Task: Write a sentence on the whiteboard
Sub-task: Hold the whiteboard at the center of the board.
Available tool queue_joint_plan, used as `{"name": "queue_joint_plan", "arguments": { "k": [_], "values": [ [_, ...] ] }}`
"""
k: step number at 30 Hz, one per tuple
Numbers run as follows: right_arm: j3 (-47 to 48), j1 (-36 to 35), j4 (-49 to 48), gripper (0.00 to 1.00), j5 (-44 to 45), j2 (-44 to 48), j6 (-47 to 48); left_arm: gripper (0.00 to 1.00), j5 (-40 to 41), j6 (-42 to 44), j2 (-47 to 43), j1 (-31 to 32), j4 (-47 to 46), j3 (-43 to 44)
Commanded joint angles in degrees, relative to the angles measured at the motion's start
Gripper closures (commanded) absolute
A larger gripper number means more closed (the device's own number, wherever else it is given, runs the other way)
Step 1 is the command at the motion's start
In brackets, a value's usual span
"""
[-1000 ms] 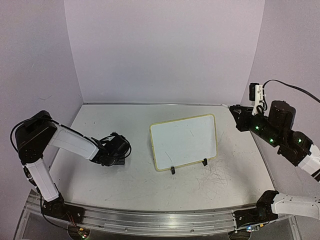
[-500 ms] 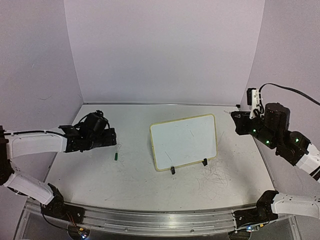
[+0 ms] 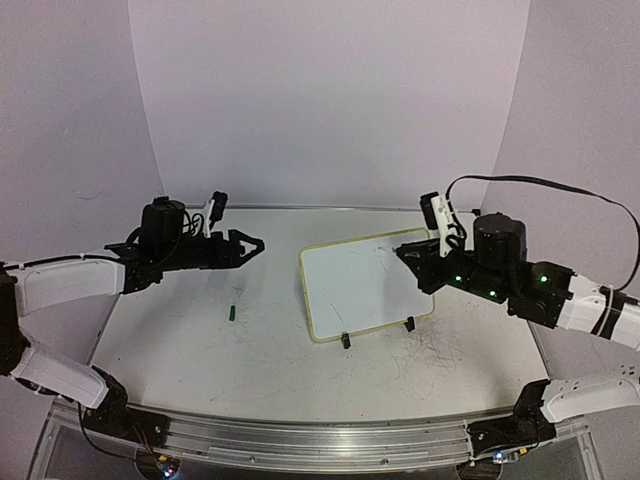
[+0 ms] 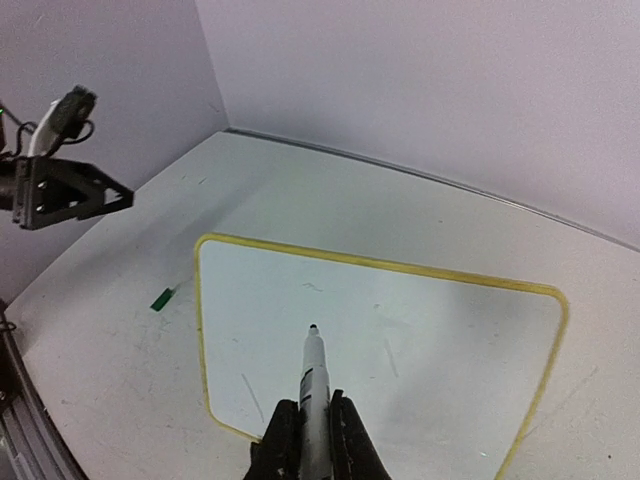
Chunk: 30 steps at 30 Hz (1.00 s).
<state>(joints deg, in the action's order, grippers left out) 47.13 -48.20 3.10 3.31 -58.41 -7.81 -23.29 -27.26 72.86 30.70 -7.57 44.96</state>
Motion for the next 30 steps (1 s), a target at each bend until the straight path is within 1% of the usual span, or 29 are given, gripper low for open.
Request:
{"name": "queue_joint_plan", "arguments": {
  "k": [1, 4, 7, 11, 16, 22, 25, 28, 30],
  "values": [
    [3.13, -3.11, -8.76, 1.0, -2.57, -5.5, 2.32, 0.18, -12.45, 1.85, 5.76, -0.2, -8.41, 4.37],
    [2.76, -3.35, -12.33, 1.0, -6.15, -8.01, 4.72, 0.21, -16.08, 1.15, 9.64, -0.2, -11.19, 5.92],
    [1.53, -3.39, -15.74, 1.0, -5.51, -8.51, 6.61, 0.24, -19.05, 0.48, 12.88, -0.24, -13.87, 6.88],
    [1.7, -3.42, -16.95, 1.0, -3.33, -9.96, 9.68, 0.3, -21.02, -0.43, 16.34, -0.12, -16.12, 8.44],
    [2.38, -3.89, -19.27, 1.0, -6.2, -13.52, 9.27, 0.33, -25.43, -0.62, 20.38, 1.05, -17.69, 10.92],
    [2.87, -5.5, -21.87, 1.0, -6.36, -16.53, 10.6, 0.35, -26.28, -0.01, 24.63, 1.73, -17.98, 13.36],
    [2.73, -5.71, -23.45, 1.0, -5.84, -17.14, 10.69, 0.39, -26.49, -0.45, 26.74, 1.77, -17.95, 14.79],
    [0.94, -5.9, -25.97, 1.0, -3.05, -16.65, 9.97, 0.42, -26.89, -0.71, 27.94, 1.91, -18.09, 15.69],
    [-1.18, -5.92, -28.18, 1.0, -0.29, -15.82, 8.9, 0.43, -26.68, -1.17, 28.51, 1.94, -18.09, 16.15]
  ]
}}
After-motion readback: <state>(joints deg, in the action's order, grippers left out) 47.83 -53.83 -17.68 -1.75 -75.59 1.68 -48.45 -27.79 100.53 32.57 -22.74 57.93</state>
